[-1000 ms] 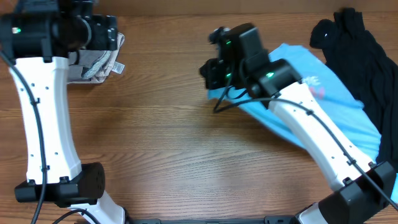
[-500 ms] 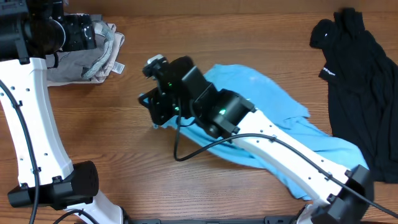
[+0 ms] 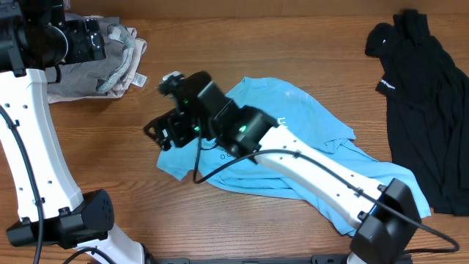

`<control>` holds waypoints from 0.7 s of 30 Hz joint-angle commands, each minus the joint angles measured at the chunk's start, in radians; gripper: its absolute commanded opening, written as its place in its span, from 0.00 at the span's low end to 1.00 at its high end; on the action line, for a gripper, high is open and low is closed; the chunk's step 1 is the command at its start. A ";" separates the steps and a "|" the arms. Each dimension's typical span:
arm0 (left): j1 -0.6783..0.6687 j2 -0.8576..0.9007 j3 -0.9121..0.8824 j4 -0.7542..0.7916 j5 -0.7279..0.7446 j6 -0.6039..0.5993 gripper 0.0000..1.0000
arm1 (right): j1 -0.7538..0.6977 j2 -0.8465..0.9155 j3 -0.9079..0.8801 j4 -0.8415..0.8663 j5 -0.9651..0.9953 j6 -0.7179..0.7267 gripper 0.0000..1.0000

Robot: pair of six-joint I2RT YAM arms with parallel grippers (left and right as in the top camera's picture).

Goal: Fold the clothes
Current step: 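Drag the blue T-shirt with the right gripper to table center, then lower both grippers onto the blue T-shirt's left and right edges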

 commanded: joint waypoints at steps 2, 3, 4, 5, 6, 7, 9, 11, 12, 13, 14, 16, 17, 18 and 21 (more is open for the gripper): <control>0.004 0.001 0.025 -0.017 0.147 0.079 0.89 | -0.154 -0.157 0.089 -0.194 0.002 0.000 1.00; 0.003 0.001 0.025 -0.031 0.212 0.117 0.88 | -0.198 -0.190 0.101 -0.262 0.002 0.000 1.00; 0.001 0.001 0.025 -0.045 0.249 0.141 0.87 | -0.236 -0.219 0.108 -0.315 0.001 0.000 1.00; -0.005 0.001 0.025 -0.065 0.289 0.169 0.86 | -0.277 -0.249 0.110 -0.362 -0.001 0.000 1.00; -0.017 0.001 0.025 -0.090 0.315 0.188 0.86 | -0.327 -0.286 0.110 -0.407 -0.017 0.000 1.00; -0.025 0.001 0.025 -0.105 0.324 0.195 0.85 | -0.363 -0.311 0.110 -0.438 -0.035 0.000 1.00; -0.060 0.001 0.024 -0.158 0.325 0.204 0.84 | -0.460 -0.374 0.110 -0.512 -0.089 -0.005 1.00; -0.093 0.001 0.024 -0.204 0.325 0.209 0.83 | -0.540 -0.425 0.110 -0.574 -0.137 -0.051 1.00; -0.128 0.001 0.024 -0.245 0.322 0.211 0.80 | -0.600 -0.467 0.110 -0.631 -0.144 -0.053 1.00; -0.150 0.001 0.022 -0.247 0.317 0.205 0.76 | -0.627 -0.488 0.110 -0.663 -0.143 -0.054 1.00; -0.173 -0.001 0.018 -0.247 0.299 0.180 0.76 | -0.652 -0.509 0.110 -0.703 -0.135 -0.053 1.00; -0.233 -0.002 0.015 -0.247 0.207 0.082 0.74 | -0.698 -0.553 0.110 -0.835 -0.052 -0.014 1.00; -0.283 -0.006 -0.001 -0.247 0.091 -0.011 0.74 | -0.707 -0.565 0.110 -0.896 0.013 0.012 1.00; -0.301 -0.008 -0.011 -0.247 0.057 -0.029 0.74 | -0.710 -0.573 0.110 -0.940 0.069 0.038 1.00; -0.373 -0.030 -0.092 -0.247 -0.015 -0.097 0.74 | -0.710 -0.593 0.109 -1.077 0.263 0.143 1.00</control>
